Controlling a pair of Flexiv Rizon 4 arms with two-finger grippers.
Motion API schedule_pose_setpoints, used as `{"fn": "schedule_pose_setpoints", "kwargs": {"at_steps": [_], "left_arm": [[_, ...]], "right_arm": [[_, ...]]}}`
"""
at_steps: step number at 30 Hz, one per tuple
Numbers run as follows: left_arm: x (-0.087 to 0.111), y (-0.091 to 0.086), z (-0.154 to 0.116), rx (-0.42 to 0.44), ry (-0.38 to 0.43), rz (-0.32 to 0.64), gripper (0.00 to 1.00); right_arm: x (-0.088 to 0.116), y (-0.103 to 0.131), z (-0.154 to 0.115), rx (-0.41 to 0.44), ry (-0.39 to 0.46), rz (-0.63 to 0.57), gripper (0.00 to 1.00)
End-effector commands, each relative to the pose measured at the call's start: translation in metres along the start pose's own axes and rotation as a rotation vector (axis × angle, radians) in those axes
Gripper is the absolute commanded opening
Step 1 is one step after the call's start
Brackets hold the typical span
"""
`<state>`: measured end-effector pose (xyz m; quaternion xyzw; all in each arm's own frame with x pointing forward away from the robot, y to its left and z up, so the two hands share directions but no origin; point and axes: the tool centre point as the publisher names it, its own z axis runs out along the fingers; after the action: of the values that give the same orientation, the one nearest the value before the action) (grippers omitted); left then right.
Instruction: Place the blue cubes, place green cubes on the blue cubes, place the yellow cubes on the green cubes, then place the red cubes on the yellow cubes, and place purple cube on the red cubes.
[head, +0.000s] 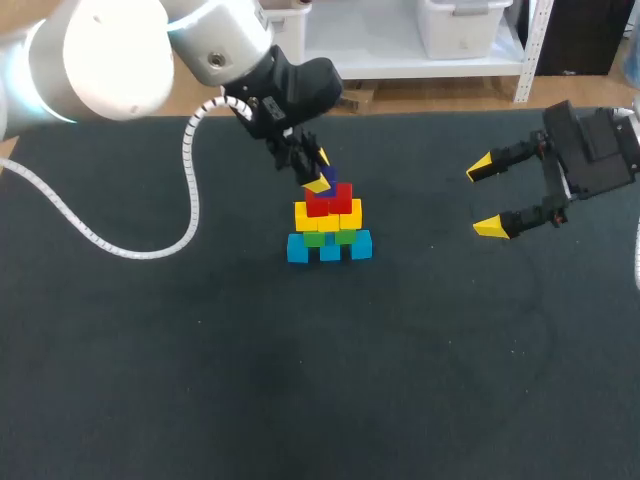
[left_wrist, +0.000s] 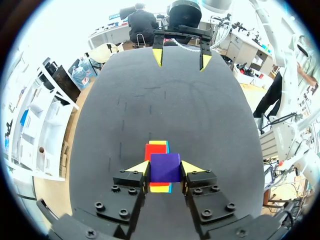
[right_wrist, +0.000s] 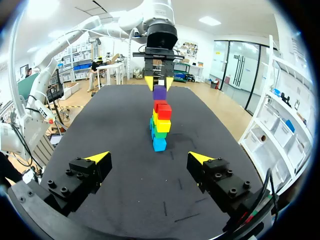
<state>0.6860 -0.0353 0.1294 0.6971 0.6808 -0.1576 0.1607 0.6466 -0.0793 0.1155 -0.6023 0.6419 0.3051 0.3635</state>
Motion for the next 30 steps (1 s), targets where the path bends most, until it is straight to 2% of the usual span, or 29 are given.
{"fn": "schedule_pose_setpoints", "kwargs": {"at_steps": [1,30], "left_arm": [[0.0011,0.0038,0.0038,0.003,-0.005,-0.002,0.00],[-0.0009,0.0102,0.0101,0.006,-0.014,-0.001,0.00]], "right_arm": [[0.0006,-0.0006,0.0008,0.000,-0.003,-0.002,1.00],[0.0006,-0.0006,0.0008,0.000,-0.003,-0.002,1.00]]}}
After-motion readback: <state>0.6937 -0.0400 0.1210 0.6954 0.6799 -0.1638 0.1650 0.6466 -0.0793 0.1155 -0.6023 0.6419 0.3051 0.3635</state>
